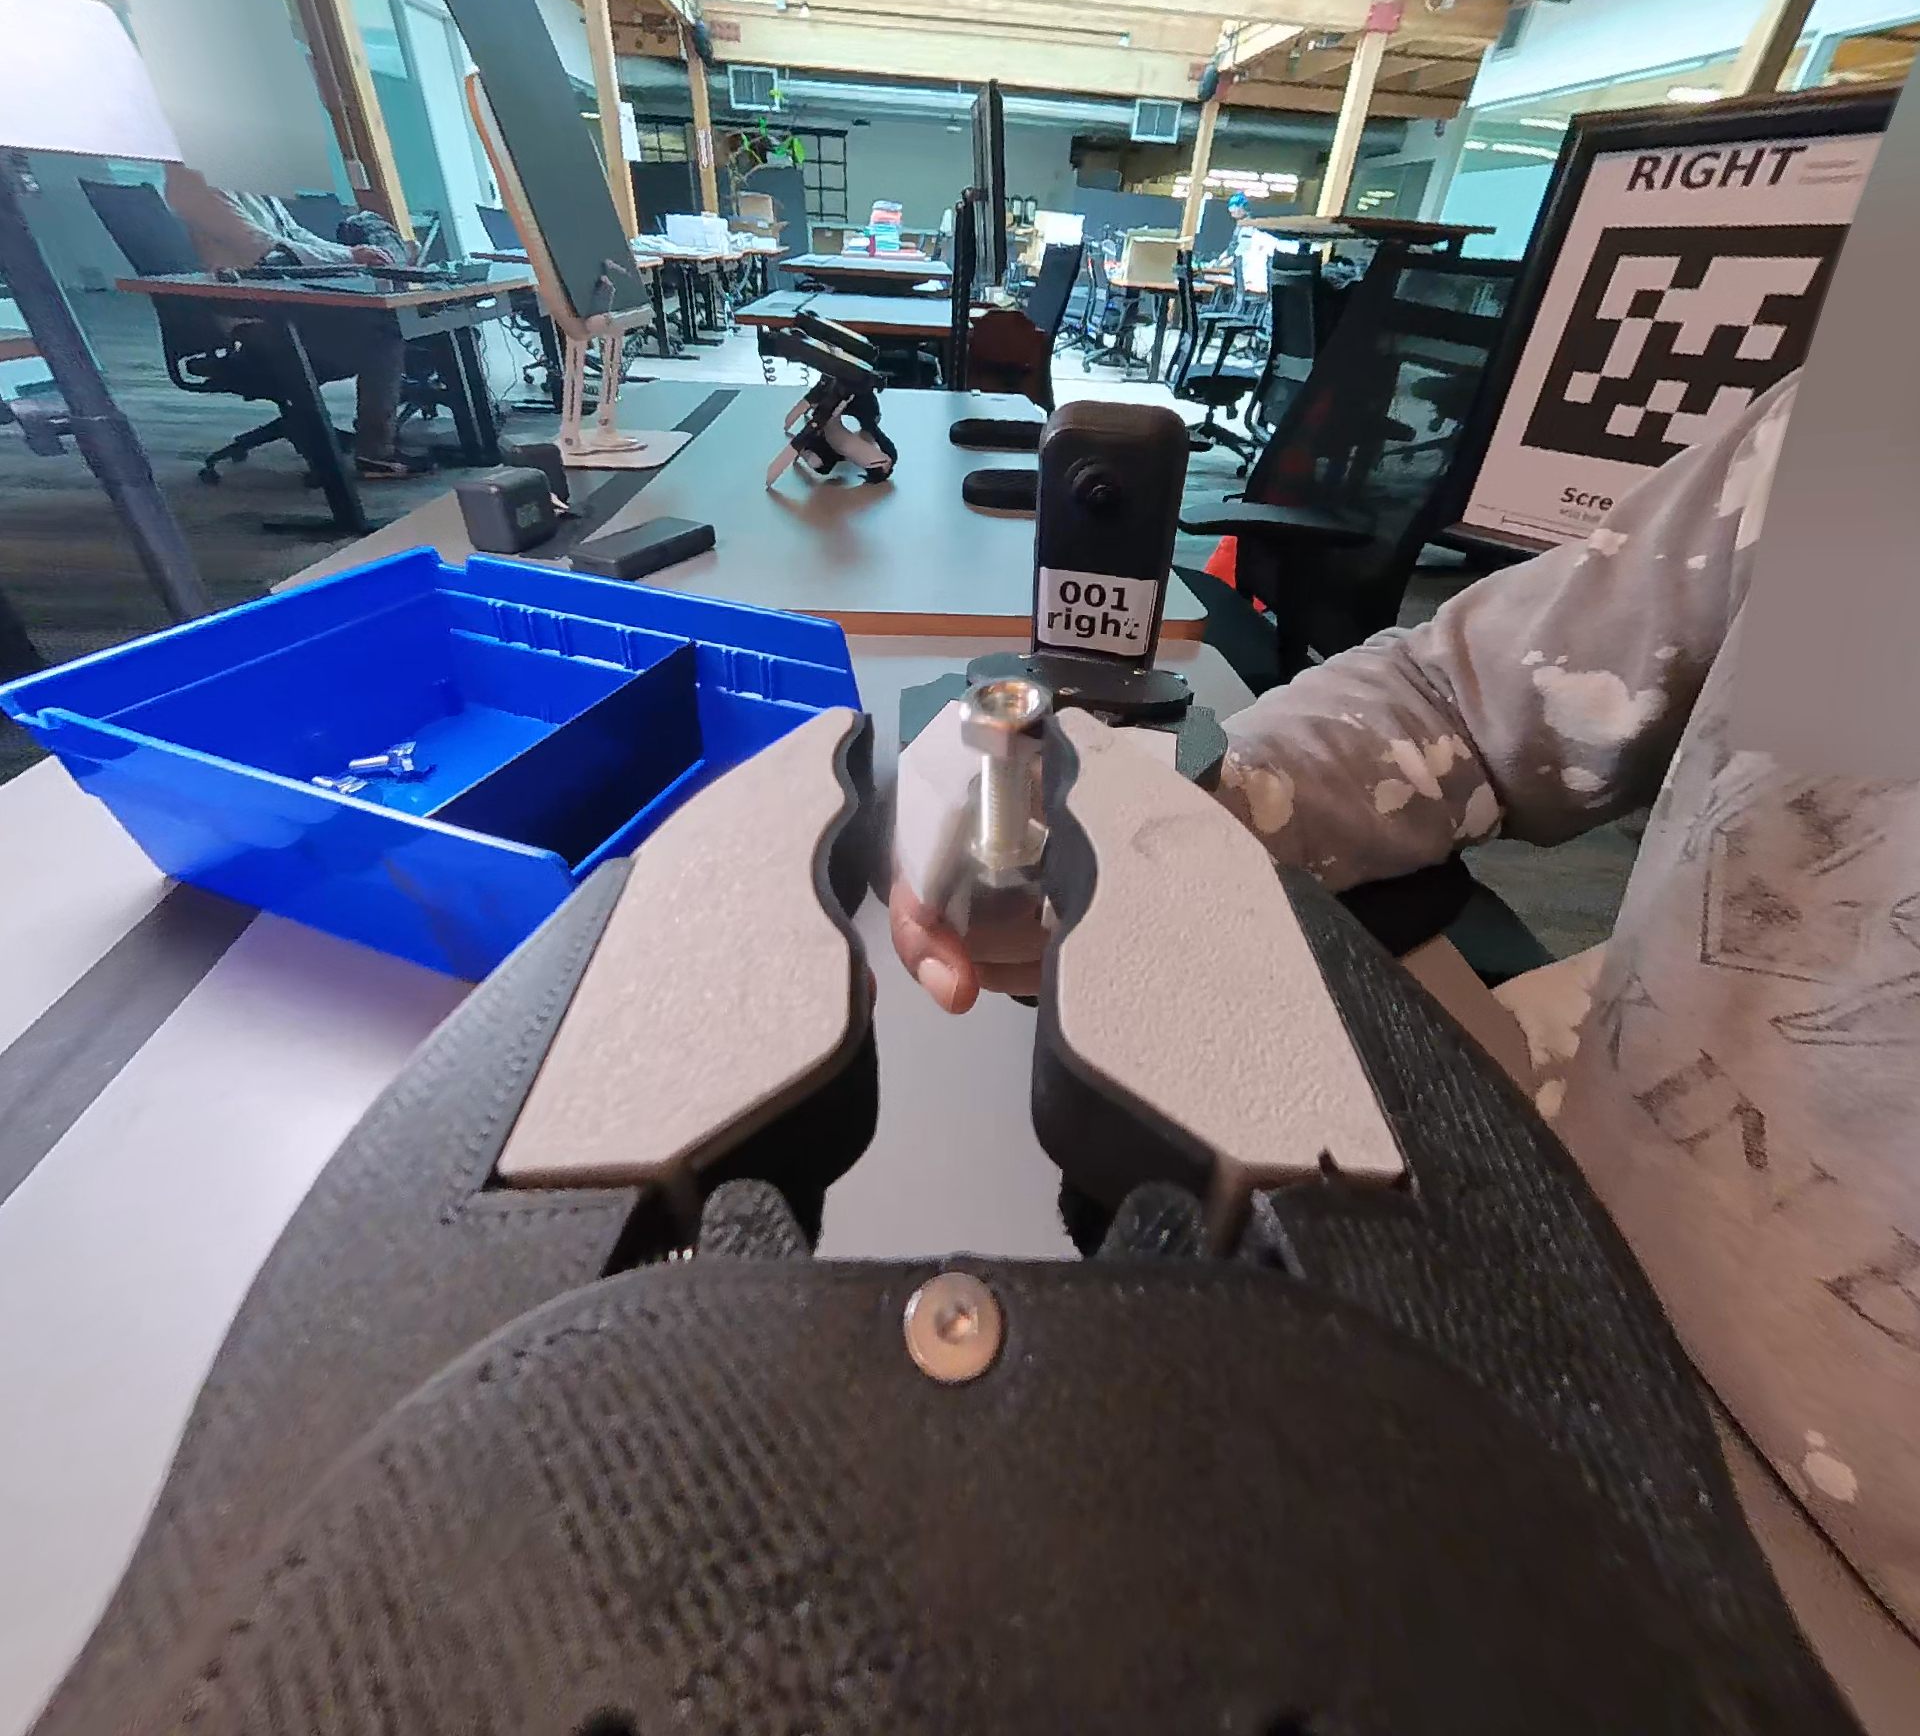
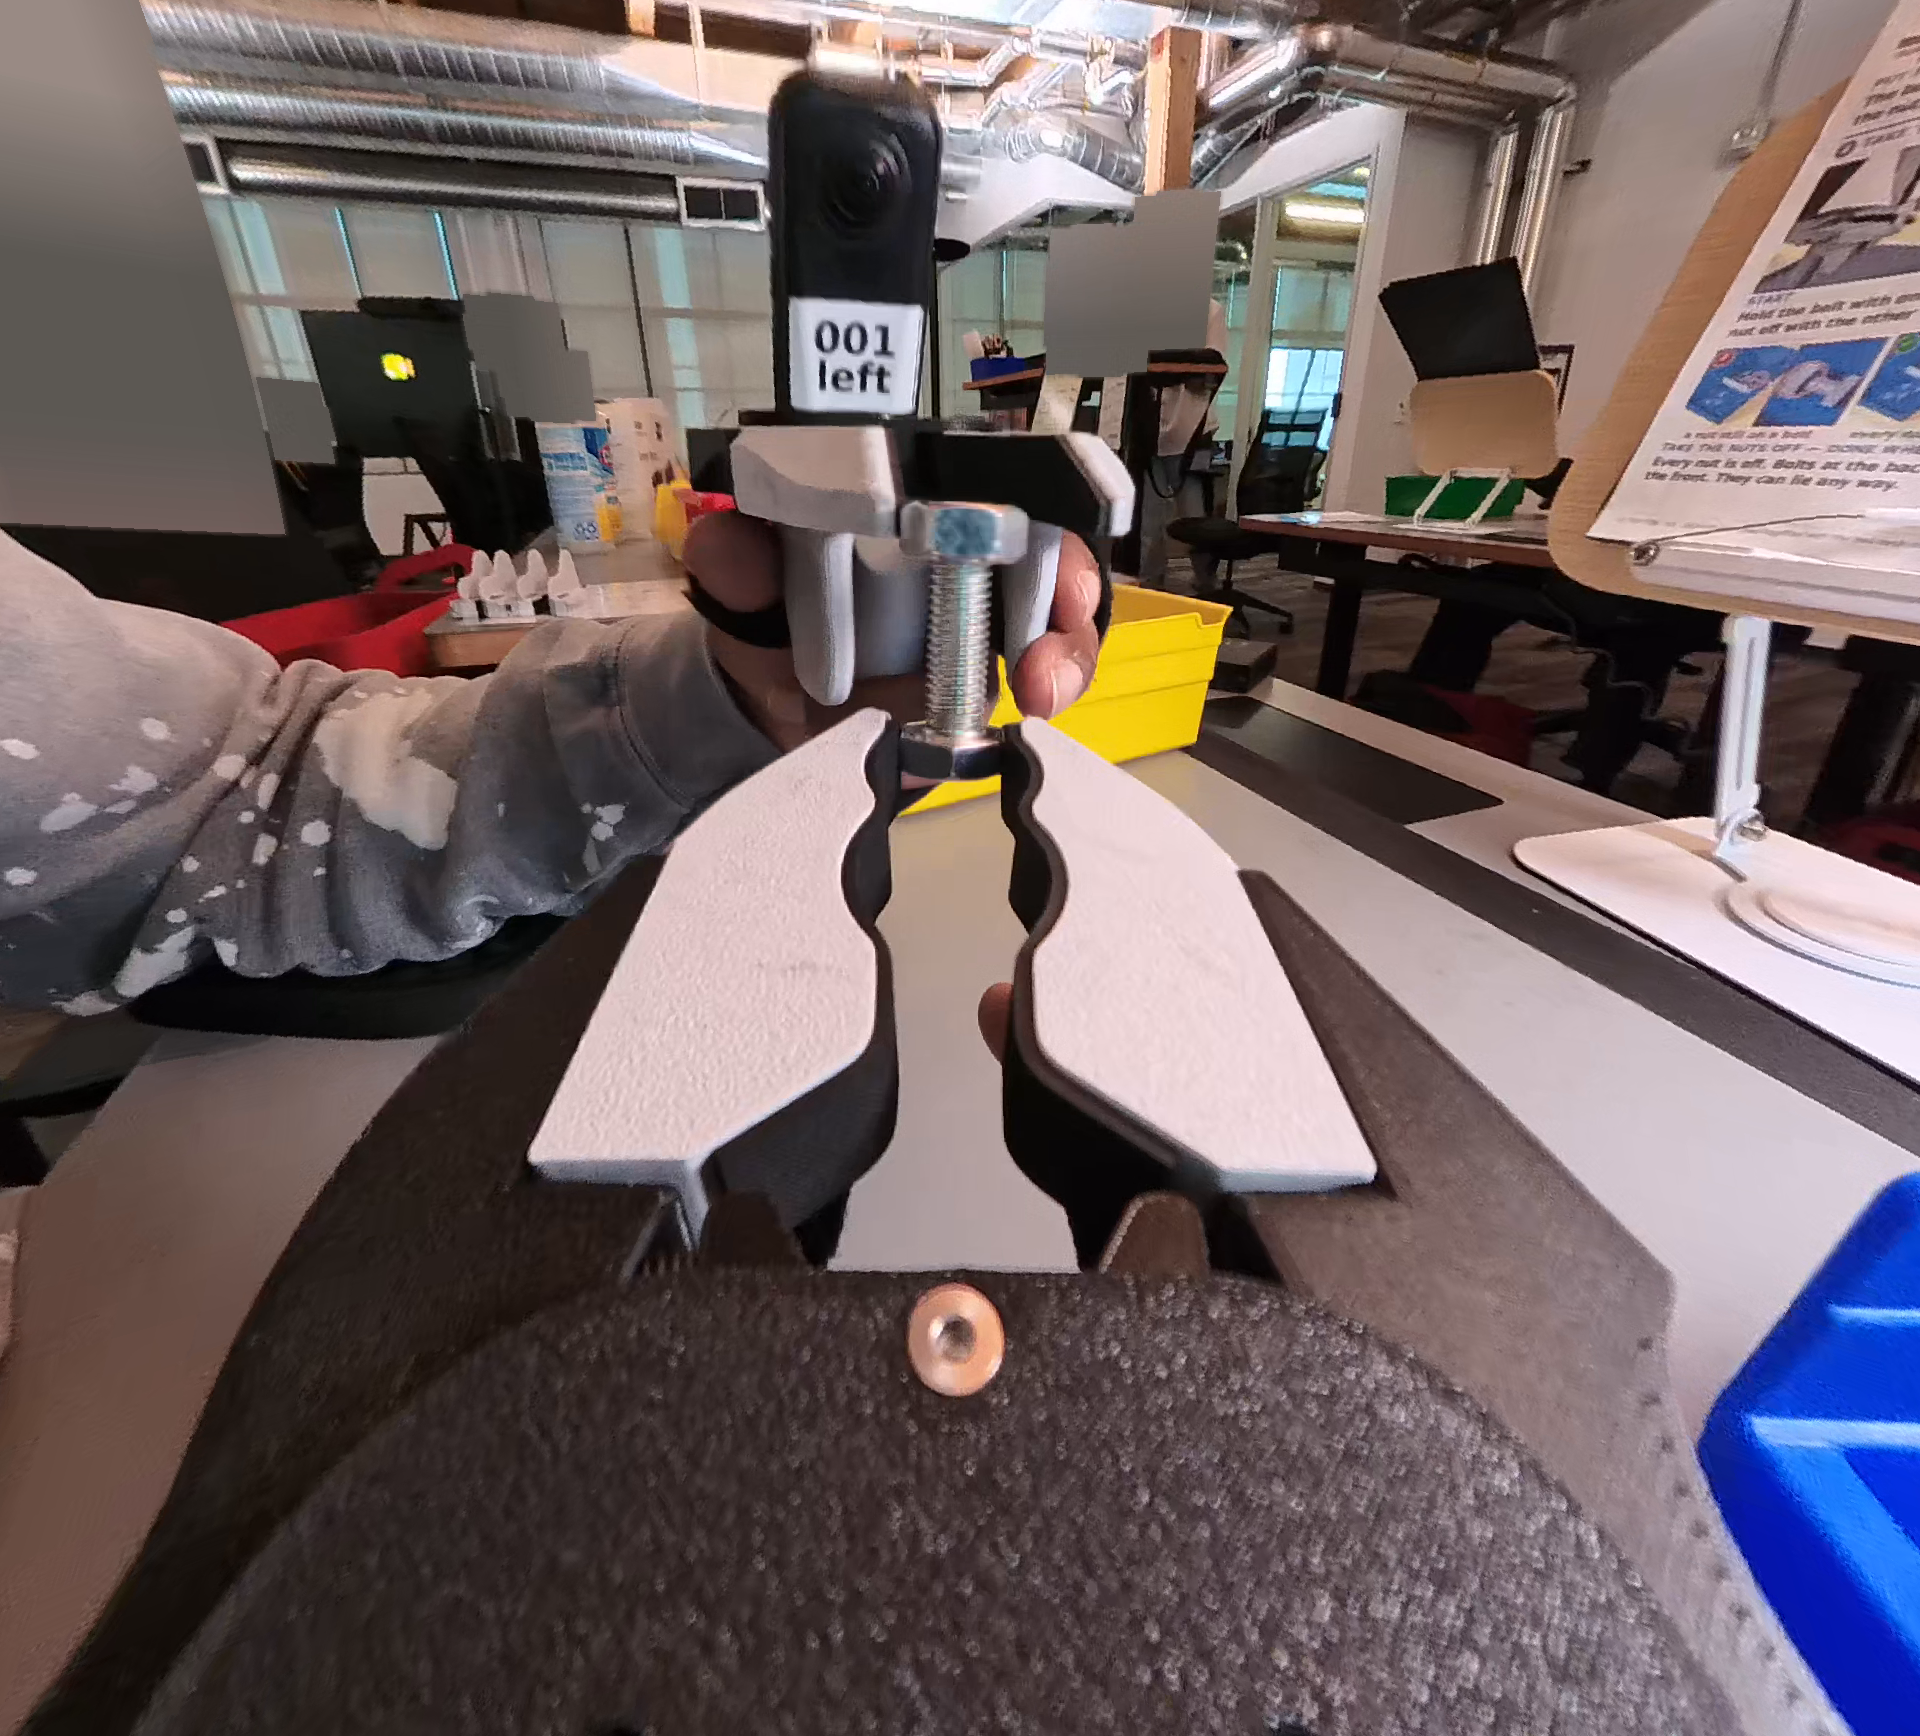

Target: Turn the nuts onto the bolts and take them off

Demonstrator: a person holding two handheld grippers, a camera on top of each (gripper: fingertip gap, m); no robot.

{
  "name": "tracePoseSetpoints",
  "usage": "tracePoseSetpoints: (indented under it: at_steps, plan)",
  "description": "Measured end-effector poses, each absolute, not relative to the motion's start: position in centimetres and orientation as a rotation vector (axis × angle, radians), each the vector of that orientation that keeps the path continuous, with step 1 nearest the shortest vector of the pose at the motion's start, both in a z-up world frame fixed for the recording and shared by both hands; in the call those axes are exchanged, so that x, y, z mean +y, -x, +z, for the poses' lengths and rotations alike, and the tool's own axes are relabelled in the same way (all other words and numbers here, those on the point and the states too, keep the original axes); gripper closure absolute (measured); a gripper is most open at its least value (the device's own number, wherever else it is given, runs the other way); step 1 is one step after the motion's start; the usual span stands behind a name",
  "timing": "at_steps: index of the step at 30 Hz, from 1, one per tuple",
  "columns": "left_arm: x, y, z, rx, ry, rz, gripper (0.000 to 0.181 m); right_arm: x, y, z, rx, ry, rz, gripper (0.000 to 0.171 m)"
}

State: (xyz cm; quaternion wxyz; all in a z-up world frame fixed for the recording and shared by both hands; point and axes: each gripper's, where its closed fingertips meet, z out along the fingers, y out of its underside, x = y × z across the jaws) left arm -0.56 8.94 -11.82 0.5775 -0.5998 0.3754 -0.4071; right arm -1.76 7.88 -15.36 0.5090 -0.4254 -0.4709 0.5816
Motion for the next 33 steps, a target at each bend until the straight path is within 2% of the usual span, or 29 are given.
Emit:
tracePoseSetpoints:
  at_steps: [1,4,14,15,16,23,33]
  plan:
    - [9.3,1.0,-11.8,0.855,1.412,-0.936,0.156,7.9,1.6,-15.1,-1.121,1.009,1.418,0.153]
    - [9.9,1.9,-11.6,0.820,1.413,-0.895,0.157,7.8,1.2,-14.3,-1.103,0.975,1.437,0.153]
    - [10.3,0.4,-11.6,0.775,1.445,-0.895,0.146,9.1,1.4,-14.9,-1.066,1.047,1.370,0.153]
    - [10.7,0.8,-11.5,0.746,1.460,-0.888,0.148,9.3,1.1,-14.6,-1.045,1.038,1.389,0.153]
    - [11.5,1.7,-11.7,0.695,1.490,-0.826,0.159,9.4,0.8,-14.2,-1.028,1.019,1.409,0.153]
    - [10.9,1.6,-10.5,0.702,1.454,-0.833,0.153,10.2,0.8,-13.7,-0.979,1.026,1.390,0.153]
    - [9.6,4.6,-5.4,0.593,1.367,-0.767,0.154,9.7,5.6,-7.7,-0.933,0.905,1.401,0.153]
